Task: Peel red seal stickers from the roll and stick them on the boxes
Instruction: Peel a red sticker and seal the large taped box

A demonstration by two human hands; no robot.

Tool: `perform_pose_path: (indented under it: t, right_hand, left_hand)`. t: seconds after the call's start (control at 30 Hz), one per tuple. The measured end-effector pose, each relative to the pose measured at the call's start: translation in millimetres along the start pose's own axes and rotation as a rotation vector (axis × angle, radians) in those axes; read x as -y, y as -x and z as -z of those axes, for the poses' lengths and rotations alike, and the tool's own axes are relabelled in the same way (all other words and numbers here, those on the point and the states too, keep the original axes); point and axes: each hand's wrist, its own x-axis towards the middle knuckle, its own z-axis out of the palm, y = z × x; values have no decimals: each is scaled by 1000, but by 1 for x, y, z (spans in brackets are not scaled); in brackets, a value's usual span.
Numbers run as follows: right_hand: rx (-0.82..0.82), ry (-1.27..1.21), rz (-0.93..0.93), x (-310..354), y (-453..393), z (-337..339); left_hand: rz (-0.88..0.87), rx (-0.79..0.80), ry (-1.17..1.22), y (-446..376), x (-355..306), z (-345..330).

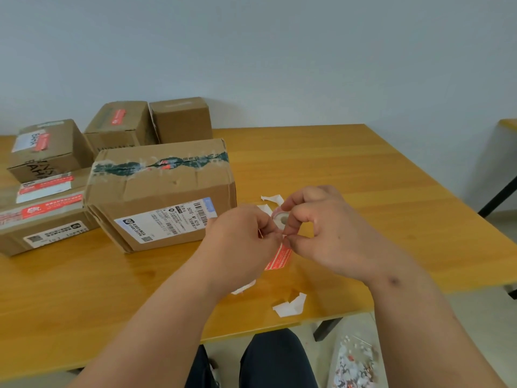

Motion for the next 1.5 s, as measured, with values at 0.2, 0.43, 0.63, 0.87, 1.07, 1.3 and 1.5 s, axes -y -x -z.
perform_pose_path:
  t: [0.2, 0.43, 0.63, 0.87, 1.07, 1.3, 1.5]
  right_hand:
    - [-15, -17, 32, 2, -1, -2]
    - [-51, -7, 55, 3, -2, -5]
    - [-99, -35, 47, 5, -2, -3]
    - [-17, -5, -15, 10, -8, 8]
    - [-13, -30, -24, 7, -11, 5]
    - [75, 32, -50, 6, -14, 2]
    - [55, 28, -28, 3, -14, 0]
  left_hand:
    - [51, 25, 43, -2, 4, 4]
    - [78, 19, 126, -3, 8, 3]
    - [77, 29, 174, -5, 9, 4]
    - [50, 60, 175, -5, 8, 9]
    - [31, 97, 252, -6, 12, 16]
    - [34, 88, 210, -9, 13, 15]
    - [70, 51, 245, -10, 16, 9]
